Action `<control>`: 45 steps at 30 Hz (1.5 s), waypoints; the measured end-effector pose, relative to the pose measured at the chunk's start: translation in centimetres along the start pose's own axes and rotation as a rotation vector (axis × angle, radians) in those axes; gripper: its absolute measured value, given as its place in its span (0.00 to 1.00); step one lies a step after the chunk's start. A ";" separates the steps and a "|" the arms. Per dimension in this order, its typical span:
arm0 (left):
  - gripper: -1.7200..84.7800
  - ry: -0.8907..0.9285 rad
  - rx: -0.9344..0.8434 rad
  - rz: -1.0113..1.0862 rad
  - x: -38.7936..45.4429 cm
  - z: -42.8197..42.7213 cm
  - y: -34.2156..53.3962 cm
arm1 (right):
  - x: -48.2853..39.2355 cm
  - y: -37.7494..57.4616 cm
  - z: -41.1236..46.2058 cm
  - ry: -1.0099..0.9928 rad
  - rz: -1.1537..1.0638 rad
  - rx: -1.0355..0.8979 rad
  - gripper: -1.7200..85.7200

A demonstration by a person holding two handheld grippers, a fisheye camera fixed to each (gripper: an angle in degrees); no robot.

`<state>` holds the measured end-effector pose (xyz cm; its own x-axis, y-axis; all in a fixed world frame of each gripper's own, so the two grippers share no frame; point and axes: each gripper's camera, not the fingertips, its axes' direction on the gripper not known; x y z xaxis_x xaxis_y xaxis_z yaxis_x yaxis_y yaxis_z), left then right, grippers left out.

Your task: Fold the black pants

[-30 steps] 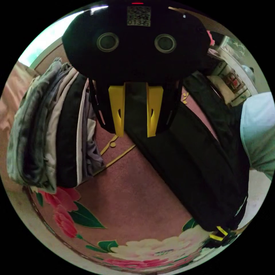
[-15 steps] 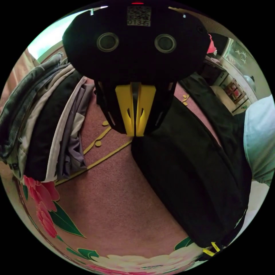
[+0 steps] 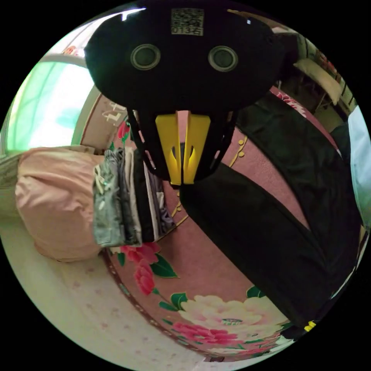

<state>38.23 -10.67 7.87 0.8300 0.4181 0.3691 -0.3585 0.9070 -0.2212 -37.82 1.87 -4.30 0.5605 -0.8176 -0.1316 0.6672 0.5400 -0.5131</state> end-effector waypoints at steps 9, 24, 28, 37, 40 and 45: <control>0.03 -0.178 -0.088 0.039 19.2 -2.7 4.4 | -16.2 16.5 -4.4 0.127 0.254 -0.155 0.03; 0.03 0.072 -0.239 0.150 27.8 2.5 6.4 | -25.0 30.9 -1.8 -0.118 0.384 -0.320 0.06; 0.03 0.080 -0.260 0.143 28.3 2.9 6.7 | -24.5 34.7 -2.2 -0.225 0.479 -0.293 0.09; 0.02 0.120 -0.264 -0.227 24.0 0.1 11.6 | -18.9 41.5 -6.3 -0.260 0.771 -0.100 0.17; 0.02 0.212 -0.259 -0.334 22.4 1.5 10.9 | -19.5 40.5 -3.8 -0.274 0.704 -0.127 0.19; 0.02 0.367 -0.439 -0.423 22.6 7.8 9.0 | -18.0 43.2 -0.3 -0.210 0.818 -0.316 0.06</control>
<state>50.44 7.33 21.22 0.9780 -0.0790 0.1932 0.1672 0.8508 -0.4982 -19.26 39.86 -24.36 0.8994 -0.1323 -0.4166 -0.1280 0.8315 -0.5406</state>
